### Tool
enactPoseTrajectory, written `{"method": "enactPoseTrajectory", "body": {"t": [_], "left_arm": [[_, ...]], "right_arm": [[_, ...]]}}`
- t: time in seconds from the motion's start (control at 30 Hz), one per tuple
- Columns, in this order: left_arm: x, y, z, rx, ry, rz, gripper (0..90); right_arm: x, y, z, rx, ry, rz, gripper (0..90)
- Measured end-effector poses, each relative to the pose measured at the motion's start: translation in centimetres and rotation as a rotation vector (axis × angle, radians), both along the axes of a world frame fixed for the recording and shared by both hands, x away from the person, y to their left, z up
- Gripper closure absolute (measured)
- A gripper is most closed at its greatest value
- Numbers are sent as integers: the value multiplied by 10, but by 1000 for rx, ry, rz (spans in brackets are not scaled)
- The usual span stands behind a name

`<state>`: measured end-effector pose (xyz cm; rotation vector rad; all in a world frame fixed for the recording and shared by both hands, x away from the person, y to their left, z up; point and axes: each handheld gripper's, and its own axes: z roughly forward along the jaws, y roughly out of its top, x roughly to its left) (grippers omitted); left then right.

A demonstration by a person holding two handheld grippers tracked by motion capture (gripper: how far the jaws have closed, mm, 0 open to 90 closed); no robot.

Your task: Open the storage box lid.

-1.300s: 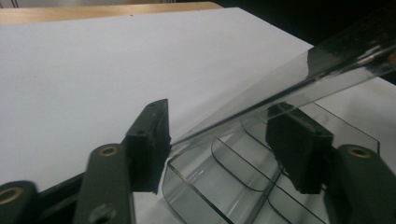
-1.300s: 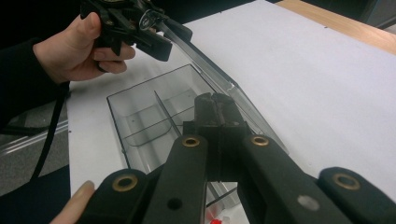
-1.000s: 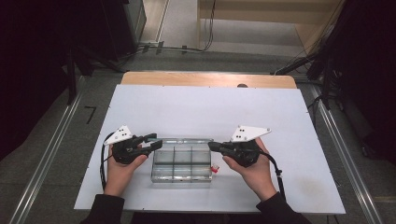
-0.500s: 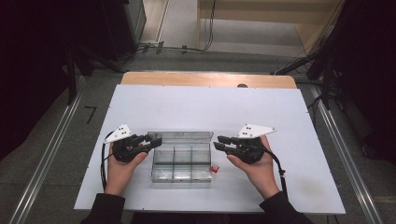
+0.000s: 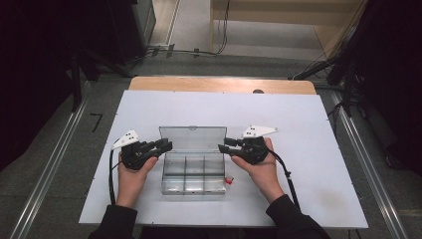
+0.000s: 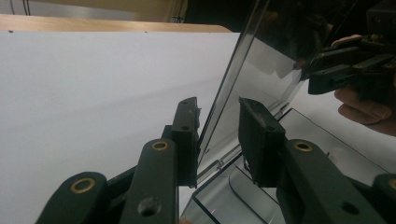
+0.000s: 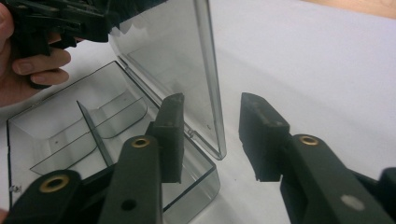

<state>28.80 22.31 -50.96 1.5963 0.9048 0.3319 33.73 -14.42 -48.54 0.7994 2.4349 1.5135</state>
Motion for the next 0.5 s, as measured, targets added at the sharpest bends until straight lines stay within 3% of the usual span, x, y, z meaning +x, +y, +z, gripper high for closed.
{"method": "enactPoseTrajectory", "body": {"t": [0.13,0.3,0.5], "left_arm": [[2,1,-2,-15,15,6,702],[8,4,-7,-80,65,0,707],[9,4,-8,-85,80,8,729]], "right_arm": [[4,1,-4,10,11,8,684],[8,2,-7,20,23,6,770],[10,2,-8,27,35,-6,785]]}}
